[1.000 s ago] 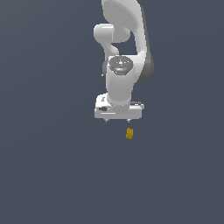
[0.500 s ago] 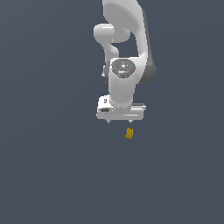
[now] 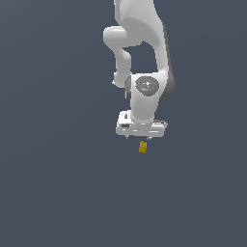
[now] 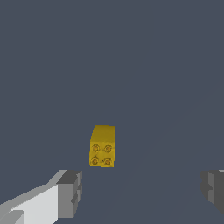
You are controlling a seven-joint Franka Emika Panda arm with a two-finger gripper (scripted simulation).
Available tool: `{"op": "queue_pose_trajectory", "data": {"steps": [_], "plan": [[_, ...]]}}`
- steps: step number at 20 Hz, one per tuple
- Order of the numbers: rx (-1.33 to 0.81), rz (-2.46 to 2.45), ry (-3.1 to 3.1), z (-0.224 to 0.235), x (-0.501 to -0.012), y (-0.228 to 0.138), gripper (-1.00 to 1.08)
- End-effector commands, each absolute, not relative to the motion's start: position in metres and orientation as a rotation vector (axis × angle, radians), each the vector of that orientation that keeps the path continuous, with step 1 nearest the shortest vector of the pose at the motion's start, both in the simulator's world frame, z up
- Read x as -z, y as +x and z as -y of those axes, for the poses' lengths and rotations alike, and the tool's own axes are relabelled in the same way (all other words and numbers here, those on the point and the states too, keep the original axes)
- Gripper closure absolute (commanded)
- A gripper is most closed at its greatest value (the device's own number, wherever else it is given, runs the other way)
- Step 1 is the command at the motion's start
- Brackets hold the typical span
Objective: Pick up the object and move it to a goal position.
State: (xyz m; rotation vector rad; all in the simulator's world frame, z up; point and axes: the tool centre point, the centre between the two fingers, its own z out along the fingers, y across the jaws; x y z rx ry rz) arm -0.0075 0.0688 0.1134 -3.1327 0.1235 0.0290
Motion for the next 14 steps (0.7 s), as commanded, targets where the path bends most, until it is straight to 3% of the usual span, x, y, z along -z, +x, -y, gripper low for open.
{"op": "queue_pose_trajectory", "data": {"steps": [1,14], "plan": [[-0.020,-0.150,-3.134,-0.081,-0.099,-0.011,-0.92],[-0.003,-0.199,-3.135,-0.105,-0.073,-0.019,-0.92]]}}
